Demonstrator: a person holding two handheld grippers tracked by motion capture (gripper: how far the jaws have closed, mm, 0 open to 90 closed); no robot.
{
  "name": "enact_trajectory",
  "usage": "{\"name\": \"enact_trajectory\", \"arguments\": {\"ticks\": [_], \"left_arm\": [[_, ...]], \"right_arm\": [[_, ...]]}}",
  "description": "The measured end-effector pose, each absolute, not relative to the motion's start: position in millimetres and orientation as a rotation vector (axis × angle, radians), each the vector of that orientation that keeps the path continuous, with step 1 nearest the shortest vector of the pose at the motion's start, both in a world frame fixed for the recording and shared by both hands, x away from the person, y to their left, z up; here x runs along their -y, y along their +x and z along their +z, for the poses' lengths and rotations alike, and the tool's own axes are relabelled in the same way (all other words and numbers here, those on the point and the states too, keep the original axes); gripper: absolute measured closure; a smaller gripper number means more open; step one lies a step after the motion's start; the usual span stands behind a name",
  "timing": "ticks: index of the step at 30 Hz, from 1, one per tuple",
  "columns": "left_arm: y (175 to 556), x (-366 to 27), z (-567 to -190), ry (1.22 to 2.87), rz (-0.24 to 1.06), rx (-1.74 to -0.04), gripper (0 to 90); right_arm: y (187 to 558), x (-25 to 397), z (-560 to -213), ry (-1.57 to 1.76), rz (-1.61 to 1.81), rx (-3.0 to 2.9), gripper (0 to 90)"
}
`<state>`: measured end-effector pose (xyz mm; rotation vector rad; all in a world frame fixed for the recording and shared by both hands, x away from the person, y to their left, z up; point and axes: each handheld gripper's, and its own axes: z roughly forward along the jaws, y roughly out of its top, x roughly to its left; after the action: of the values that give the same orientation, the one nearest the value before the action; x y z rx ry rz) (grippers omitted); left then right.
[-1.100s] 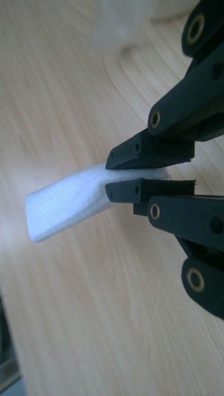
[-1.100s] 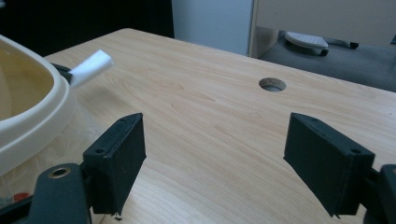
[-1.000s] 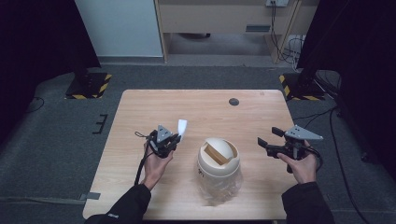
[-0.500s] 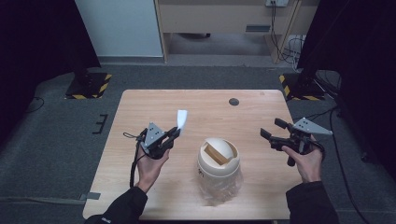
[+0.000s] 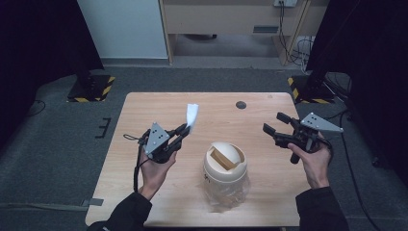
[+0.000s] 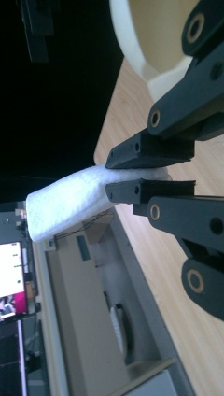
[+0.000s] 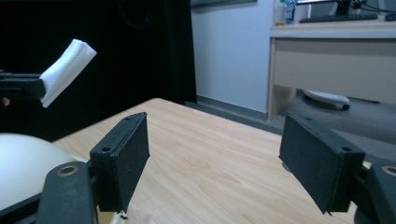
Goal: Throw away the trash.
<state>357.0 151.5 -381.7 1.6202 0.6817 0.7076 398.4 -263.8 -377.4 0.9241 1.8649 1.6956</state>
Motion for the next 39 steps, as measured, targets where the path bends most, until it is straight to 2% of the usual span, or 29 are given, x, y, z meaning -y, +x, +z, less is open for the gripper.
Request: {"name": "enact_trajectory", "arguments": {"ticks": [12, 24, 39], "left_arm": [[350.8, -138.3, -368.7, 1.605, 0.677, -0.618, 81.8], [350.1, -108.4, -354.8, 1.615, 0.678, -0.505, 81.8], [355.3, -83.7, -355.1, 1.629, 0.627, -0.460, 81.8]], "right_arm": [[393.4, 247.7, -357.5, 0.869, 1.789, -1.844, 24.1], [397.6, 225.4, -340.7, 0.805, 1.866, -1.854, 23.4], [404.1, 202.3, -328.0, 0.777, 1.969, -1.857, 24.7]]}}
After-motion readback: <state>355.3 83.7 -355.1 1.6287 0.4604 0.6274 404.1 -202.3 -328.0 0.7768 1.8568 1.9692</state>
